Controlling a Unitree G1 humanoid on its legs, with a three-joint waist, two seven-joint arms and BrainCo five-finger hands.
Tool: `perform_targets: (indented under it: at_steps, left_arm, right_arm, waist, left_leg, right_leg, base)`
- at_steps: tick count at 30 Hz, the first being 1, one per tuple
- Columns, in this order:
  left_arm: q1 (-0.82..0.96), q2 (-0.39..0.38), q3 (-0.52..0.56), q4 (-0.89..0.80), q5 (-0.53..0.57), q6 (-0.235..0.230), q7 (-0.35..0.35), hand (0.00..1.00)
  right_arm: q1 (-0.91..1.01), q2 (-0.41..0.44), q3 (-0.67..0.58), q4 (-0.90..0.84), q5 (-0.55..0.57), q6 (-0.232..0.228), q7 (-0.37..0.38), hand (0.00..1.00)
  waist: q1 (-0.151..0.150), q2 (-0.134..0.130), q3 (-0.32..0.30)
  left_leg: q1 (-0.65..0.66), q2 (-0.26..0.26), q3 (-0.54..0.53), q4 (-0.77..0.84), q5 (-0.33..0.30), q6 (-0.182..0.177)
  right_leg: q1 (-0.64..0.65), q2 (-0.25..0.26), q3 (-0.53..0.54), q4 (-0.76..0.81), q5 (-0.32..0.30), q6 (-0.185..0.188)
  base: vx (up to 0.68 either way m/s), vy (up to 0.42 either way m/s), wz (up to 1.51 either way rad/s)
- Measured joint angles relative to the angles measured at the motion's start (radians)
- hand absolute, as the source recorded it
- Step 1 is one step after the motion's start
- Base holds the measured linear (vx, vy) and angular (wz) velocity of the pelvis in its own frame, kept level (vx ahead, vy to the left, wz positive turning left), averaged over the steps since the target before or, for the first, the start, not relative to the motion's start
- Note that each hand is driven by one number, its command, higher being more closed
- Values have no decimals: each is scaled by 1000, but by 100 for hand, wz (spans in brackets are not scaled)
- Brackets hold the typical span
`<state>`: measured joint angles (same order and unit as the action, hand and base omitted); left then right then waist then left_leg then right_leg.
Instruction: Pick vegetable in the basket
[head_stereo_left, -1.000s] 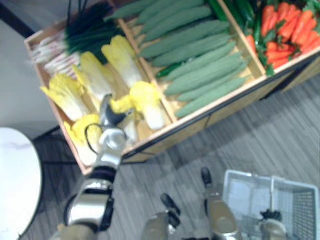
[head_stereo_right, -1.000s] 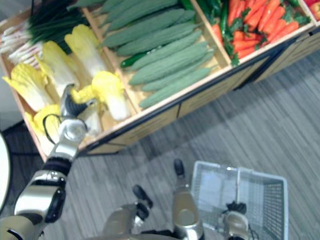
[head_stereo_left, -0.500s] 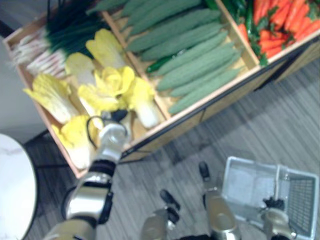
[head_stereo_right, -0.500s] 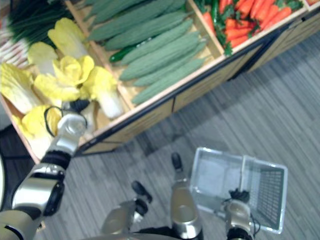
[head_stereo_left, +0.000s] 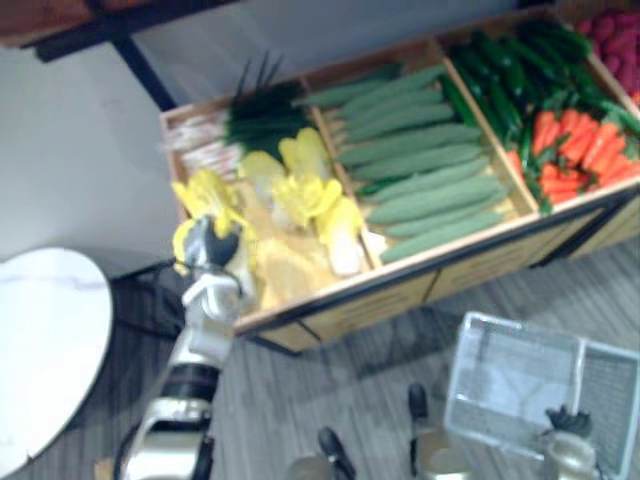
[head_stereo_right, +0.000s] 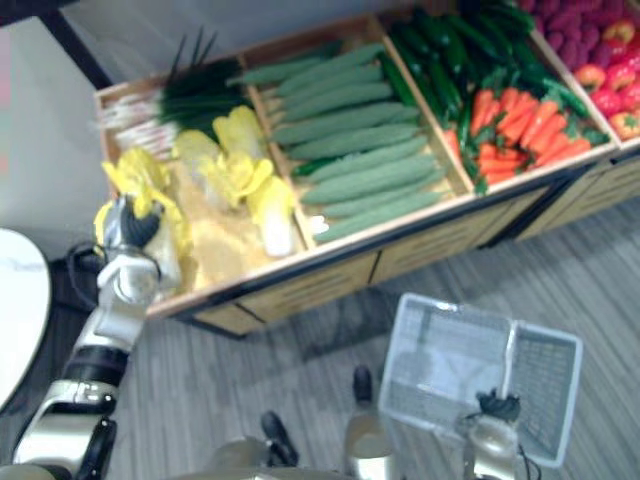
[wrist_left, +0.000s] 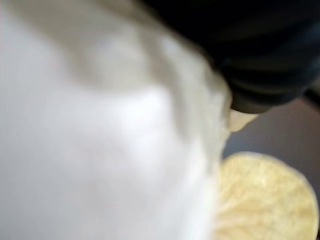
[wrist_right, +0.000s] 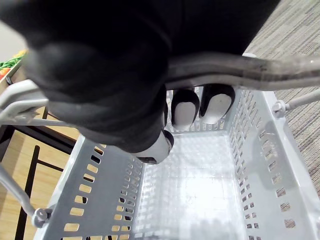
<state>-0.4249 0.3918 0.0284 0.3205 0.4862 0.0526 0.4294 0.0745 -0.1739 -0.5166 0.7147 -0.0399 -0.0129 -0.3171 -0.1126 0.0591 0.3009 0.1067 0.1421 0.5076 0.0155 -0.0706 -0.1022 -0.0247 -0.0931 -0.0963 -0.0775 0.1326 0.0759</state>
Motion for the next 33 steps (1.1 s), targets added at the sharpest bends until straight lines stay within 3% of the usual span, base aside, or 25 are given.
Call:
perform_targets:
  at_steps: [3,6,8,9,10,11,12,13,15,17,19,21,22,23,24,27,29,31,33]
  left_arm:
    - [-2,11,-13,-127,0,-12,-3,100]
    - [-4,20,-80,-219,1,-73,-7,100]
    - [-1,17,-91,-238,-7,-89,-6,100]
    - [2,14,-91,-246,-13,-89,-5,100]
    - [30,11,-90,-280,-13,-90,-5,100]
    - [71,11,-87,-328,-13,-96,-5,100]
    - [132,6,-79,-382,-13,-107,-6,100]
    - [183,-4,-79,-418,-13,-121,-7,100]
    - [285,-80,-107,-453,-13,-139,-27,100]
    - [326,-139,-152,-418,-13,-159,-57,100]
    - [351,-179,-202,-333,-14,-169,-94,100]
    - [392,-211,-240,-280,-31,-176,-119,100]
    - [439,-228,-250,-257,-53,-185,-131,100]
    - [471,-237,-260,-236,-55,-188,-137,100]
    - [505,-239,-270,-209,-61,-193,-152,100]
    - [541,-249,-291,-173,-91,-194,-162,100]
    - [565,-286,-295,-168,-92,-198,-162,100]
    - [583,-303,-295,-170,-92,-205,-161,100]
    - [590,-308,-296,-170,-92,-205,-162,100]
  right_arm:
    - [32,1,-41,-6,0,16,2,100]
    - [78,7,-71,-58,0,36,3,100]
    - [64,21,-63,-81,-1,39,2,100]
    - [53,26,-61,-90,-2,39,2,100]
    - [29,29,-26,-113,-2,42,0,100]
    - [15,31,20,-131,-3,42,-1,100]
    - [-1,32,69,-148,-8,43,0,100]
    - [-11,32,112,-166,-31,42,0,100]
    - [-35,28,205,-249,-79,41,11,100]
    - [-46,28,263,-307,-104,34,27,100]
    - [-44,28,305,-342,-118,26,42,100]
    - [-34,27,364,-379,-119,26,45,100]
    - [-29,26,424,-412,-122,26,52,100]
    - [-30,24,466,-428,-131,26,60,100]
    - [-32,22,512,-442,-148,26,68,100]
    - [-18,29,581,-478,-157,26,90,100]
    - [-17,30,620,-492,-156,26,96,100]
    - [-23,29,644,-508,-156,25,107,100]
    - [-34,35,674,-513,-155,24,110,100]
  waist:
    - [6,-12,-38]
    - [-2,-20,-48]
    - [12,-29,-49]
    - [13,-31,-48]
    - [13,-27,-48]
    - [16,-31,-49]
    - [27,-44,-56]
    - [42,-56,-61]
    - [36,-55,-68]
    - [36,-56,-68]
    - [29,-57,-69]
    - [33,-50,-75]
    - [38,-45,-77]
    - [47,-38,-81]
    - [67,-36,-83]
    - [89,-30,-82]
    - [110,-29,-81]
    - [124,-23,-82]
    - [135,-13,-86]
  left_leg:
    - [9,-7,-4,-14,7,6]
    - [26,-11,-17,-14,7,7]
    - [40,-6,44,-11,3,9]
    - [44,-5,70,-7,2,10]
    - [58,3,137,2,-5,21]
    - [81,16,195,5,-14,27]
    - [111,16,257,9,-28,18]
    - [133,19,319,29,-47,6]
    - [144,59,423,116,-95,-14]
    - [154,103,494,190,-127,-24]
    - [158,168,505,318,-137,-8]
    - [113,289,407,556,-118,109]
    - [13,332,201,732,-73,206]
    - [-45,280,32,777,-114,147]
    - [-103,189,-132,791,-173,96]
    - [-194,100,-250,775,-255,90]
    - [-270,-13,-384,656,-275,76]
    - [-312,-92,-490,502,-253,43]
    - [-335,-114,-526,358,-199,30]
  right_leg:
    - [10,-3,-4,-8,2,2]
    - [22,-6,-6,10,-4,7]
    - [-21,-8,-41,55,-40,-9]
    - [-36,-29,-119,86,-69,-33]
    - [-62,-106,-372,203,-130,-123]
    - [-63,-176,-549,295,-161,-168]
    - [-62,-241,-687,379,-181,-198]
    - [-66,-271,-757,427,-196,-181]
    - [-113,-213,-701,415,-187,-142]
    - [-156,-159,-617,411,-211,-136]
    - [-167,-117,-560,408,-235,-147]
    - [-159,-35,-490,376,-241,-157]
    - [-148,36,-409,342,-239,-158]
    - [-147,70,-359,327,-240,-162]
    - [-143,104,-286,306,-237,-173]
    - [-101,153,-194,267,-231,-183]
    - [-64,169,-83,254,-232,-186]
    - [-47,171,-10,242,-233,-187]
    - [-32,187,51,230,-234,-187]
  base:
    - [7,1,2]
    - [7,6,7]
    - [-41,-6,-51]
    - [-62,32,-104]
    - [-15,96,-119]
    - [42,122,-165]
    - [90,84,-183]
    - [124,-3,-209]
    - [141,-73,-178]
    - [131,-102,-144]
    - [153,-183,-133]
    - [136,-214,-147]
    - [139,-220,-175]
    - [166,-138,-233]
    - [164,-44,-200]
    - [207,-2,-158]
    - [224,48,-122]
    - [250,117,-128]
    - [226,102,-116]
